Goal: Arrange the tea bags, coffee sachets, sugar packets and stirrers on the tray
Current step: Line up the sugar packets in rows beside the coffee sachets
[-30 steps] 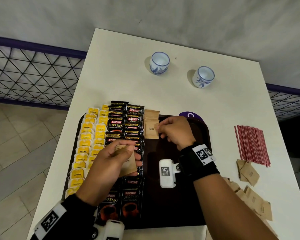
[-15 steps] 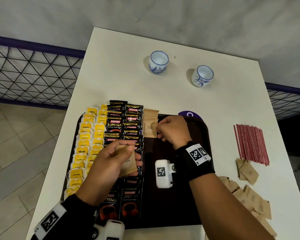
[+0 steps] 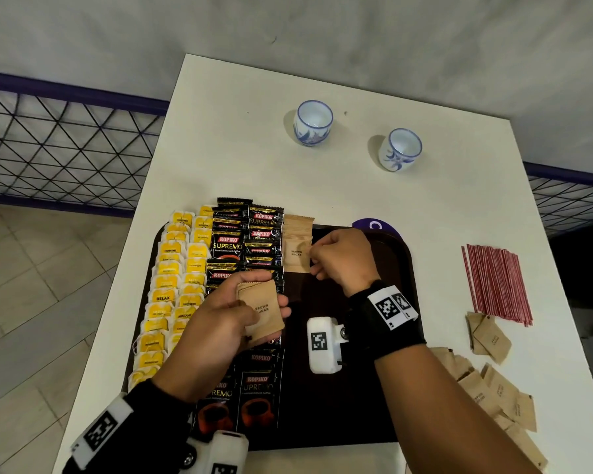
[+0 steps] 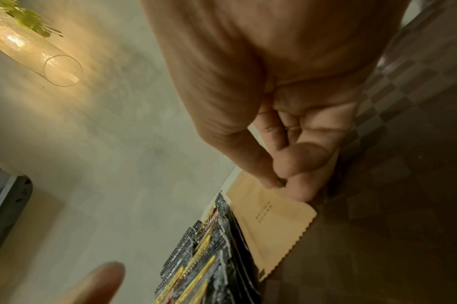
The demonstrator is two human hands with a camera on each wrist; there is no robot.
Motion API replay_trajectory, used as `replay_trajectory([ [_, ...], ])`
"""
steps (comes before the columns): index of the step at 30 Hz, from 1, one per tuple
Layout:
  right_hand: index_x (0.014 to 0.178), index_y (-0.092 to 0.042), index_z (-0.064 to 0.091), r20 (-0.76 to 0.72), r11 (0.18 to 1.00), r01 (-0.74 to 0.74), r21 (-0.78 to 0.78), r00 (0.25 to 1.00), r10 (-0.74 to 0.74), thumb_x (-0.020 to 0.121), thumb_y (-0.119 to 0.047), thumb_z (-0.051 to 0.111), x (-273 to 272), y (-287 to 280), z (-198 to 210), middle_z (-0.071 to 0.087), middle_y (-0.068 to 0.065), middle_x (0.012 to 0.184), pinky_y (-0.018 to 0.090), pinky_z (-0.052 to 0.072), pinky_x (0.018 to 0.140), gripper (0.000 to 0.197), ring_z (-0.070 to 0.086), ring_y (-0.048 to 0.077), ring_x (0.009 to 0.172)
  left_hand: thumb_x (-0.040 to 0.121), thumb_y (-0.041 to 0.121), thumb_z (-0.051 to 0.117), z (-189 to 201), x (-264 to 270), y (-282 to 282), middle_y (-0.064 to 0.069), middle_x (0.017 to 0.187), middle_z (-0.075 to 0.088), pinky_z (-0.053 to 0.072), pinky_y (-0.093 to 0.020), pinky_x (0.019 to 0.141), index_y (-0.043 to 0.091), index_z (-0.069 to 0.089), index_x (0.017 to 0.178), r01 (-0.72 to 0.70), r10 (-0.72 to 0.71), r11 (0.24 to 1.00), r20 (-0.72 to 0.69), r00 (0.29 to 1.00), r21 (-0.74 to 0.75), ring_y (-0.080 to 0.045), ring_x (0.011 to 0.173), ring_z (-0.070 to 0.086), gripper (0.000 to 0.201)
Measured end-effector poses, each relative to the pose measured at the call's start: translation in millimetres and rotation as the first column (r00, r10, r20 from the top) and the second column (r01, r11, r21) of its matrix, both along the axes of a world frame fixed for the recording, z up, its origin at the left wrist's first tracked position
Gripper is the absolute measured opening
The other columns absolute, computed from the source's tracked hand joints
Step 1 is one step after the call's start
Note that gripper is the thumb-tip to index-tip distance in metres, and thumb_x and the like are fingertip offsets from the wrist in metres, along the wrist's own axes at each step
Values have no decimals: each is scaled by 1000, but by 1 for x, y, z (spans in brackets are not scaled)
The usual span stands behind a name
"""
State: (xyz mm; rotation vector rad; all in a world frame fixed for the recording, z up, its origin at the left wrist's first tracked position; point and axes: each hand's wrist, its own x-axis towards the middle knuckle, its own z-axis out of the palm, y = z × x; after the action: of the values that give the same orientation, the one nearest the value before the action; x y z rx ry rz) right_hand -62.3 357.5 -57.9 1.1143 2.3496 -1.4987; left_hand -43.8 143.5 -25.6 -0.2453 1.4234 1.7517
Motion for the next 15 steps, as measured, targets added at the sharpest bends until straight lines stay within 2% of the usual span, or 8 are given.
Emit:
replay_trajectory([
  [4,80,-13,70,-59,1000,-10,15,998,11,87,-17,70,9,-1,11,71,4,63,23,46,43,8,65,18,54,96,-17,47,-1,1,2,-14,121,70,63,-44,83,20,63,124,-33,31,999,-78,996,-27,-31,110,71,48],
  [7,86,-11,71,-148,974,-91,-206,987,61,88,-11,73,25,-6,27,70,3,64,22,39,40,2,61,17,53,96,-11,54,-1,0,4,-10,120,66,65,-36,74,21,65,118,-79,73,996,-130,989,-45,-31,107,70,40],
  [10,92,-7,73,-199,880,-198,-432,972,121,85,-2,74,40,-11,38,70,9,71,20,36,38,8,59,16,52,96,-6,59,0,0,6,-7,112,69,64,-34,69,22,65,111,-93,79,993,-184,980,-73,-27,100,73,33],
  [13,95,-1,70,-202,863,-259,-434,961,187,84,1,74,46,-13,37,68,12,66,19,39,39,12,59,18,52,94,-5,63,0,0,10,-6,107,71,64,-35,68,19,64,109,-95,72,990,-212,975,-100,-26,98,74,28],
  [15,92,-2,69,-197,872,-253,-418,963,185,84,3,74,47,-14,35,68,13,66,20,40,40,10,60,20,54,94,-3,64,1,1,12,-7,107,71,64,-36,69,18,63,109,-92,64,989,-220,973,-119,-27,97,75,26],
])
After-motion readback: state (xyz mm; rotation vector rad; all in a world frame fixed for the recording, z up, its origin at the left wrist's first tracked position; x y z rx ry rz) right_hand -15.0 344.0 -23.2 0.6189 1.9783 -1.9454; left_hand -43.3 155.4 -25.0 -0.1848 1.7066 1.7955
